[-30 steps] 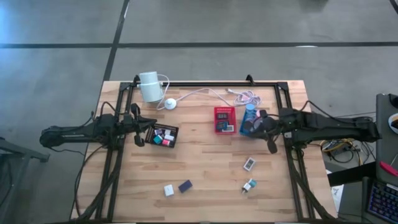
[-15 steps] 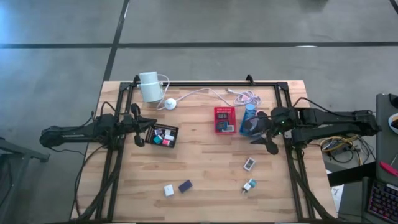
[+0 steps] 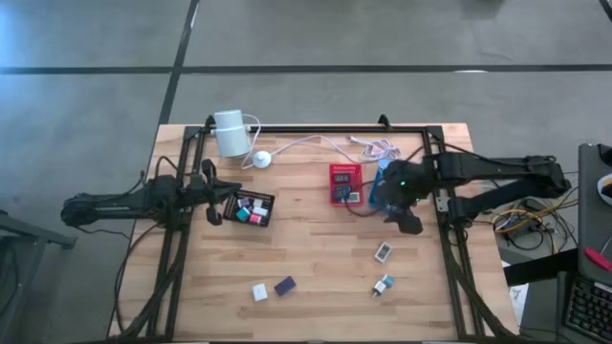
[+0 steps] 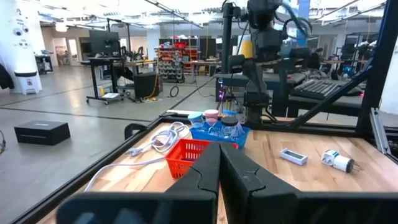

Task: Pick & Place Office items
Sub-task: Put the white digital clock into the red bin

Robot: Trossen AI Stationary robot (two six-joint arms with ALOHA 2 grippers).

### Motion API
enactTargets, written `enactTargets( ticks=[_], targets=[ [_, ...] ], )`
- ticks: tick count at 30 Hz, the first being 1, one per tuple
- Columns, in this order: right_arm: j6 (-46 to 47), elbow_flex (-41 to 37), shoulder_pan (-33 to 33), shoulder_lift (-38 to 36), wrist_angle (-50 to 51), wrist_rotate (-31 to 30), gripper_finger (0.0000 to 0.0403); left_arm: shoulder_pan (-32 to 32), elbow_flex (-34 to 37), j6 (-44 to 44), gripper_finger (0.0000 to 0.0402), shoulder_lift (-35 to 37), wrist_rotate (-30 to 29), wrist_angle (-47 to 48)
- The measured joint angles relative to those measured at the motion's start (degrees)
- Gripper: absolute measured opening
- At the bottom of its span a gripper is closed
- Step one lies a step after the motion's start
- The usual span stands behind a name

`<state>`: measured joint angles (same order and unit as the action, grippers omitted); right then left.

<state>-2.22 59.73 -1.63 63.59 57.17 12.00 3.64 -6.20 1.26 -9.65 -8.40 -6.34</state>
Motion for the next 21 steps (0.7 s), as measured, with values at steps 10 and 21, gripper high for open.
enactTargets(
  ticks=[10,21],
  targets=[
    [-0.5,0.0,6.9,10.8,5.1,0.0,0.0249,0.0,0.0,-0.2,0.0012,0.0,0.0,0.8],
    [-5.2,-5.5,15.2,20.5,-1.7,0.0,0.0249,0.0,0.0,-0.2,0.0012,0.0,-0.1,0.8]
  ],
)
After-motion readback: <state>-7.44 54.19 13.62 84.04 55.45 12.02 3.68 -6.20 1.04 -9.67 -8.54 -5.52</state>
